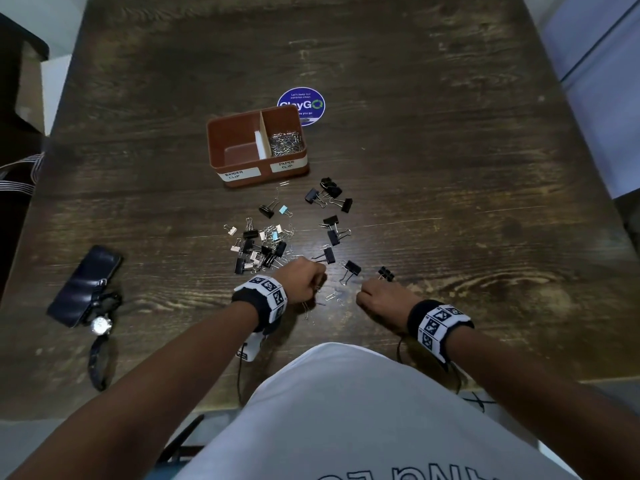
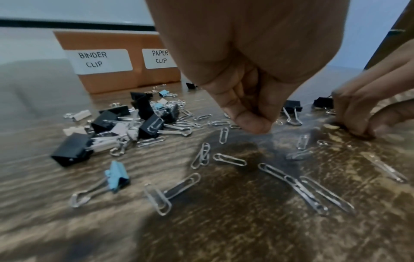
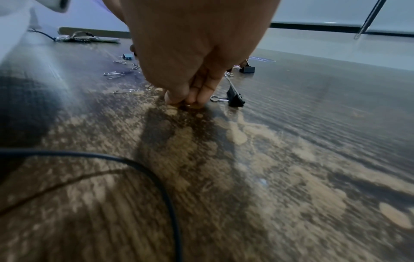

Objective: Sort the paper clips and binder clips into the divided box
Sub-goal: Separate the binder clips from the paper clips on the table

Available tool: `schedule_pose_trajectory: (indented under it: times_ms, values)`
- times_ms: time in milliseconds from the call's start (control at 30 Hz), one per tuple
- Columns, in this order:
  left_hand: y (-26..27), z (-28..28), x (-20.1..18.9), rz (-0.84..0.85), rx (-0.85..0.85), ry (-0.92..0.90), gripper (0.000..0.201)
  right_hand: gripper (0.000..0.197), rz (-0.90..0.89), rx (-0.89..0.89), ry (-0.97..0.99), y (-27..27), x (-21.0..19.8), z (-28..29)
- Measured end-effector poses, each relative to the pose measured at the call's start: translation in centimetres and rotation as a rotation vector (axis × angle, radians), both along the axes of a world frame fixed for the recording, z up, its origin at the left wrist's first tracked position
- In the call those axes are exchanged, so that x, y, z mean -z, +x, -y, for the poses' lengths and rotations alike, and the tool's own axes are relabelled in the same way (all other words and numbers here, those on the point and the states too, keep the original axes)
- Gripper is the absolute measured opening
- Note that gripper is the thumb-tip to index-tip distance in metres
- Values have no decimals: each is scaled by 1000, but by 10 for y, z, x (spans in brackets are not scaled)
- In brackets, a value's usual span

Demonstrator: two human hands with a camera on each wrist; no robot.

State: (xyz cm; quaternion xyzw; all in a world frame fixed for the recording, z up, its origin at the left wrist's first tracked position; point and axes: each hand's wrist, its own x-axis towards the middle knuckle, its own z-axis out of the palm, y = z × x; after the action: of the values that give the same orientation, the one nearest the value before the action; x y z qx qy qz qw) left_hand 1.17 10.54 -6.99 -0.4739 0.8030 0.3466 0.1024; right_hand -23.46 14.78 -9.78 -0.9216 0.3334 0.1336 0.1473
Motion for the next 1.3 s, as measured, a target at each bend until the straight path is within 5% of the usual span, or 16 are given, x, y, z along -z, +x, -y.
schedule_pose_trajectory:
  times_ms: [200,333,500,700,900,1067,1300]
  values:
    - [19,-3,7,-28,-36,-1,31,20,108,216,60,-8,3,-5]
    - [27,-13,8,-30,-123,19,21,32,143,305,81,-11,11,-10]
    - [31,-32,7,-48,-330,55,22,30,70,226,141,-5,9,-10]
    - [28,-49,14,-13,-360,123,18,21,194,410,358,23,-12,2]
    - [22,-68,9,-158,-431,195,25,8,221,477,528,44,-22,1]
    - [20,-80,10,-85,-522,148,37,45,111,346,336,48,-1,-6]
    - [11,-102,14,127,-416,-113,38,13,258,400,249,35,24,-22]
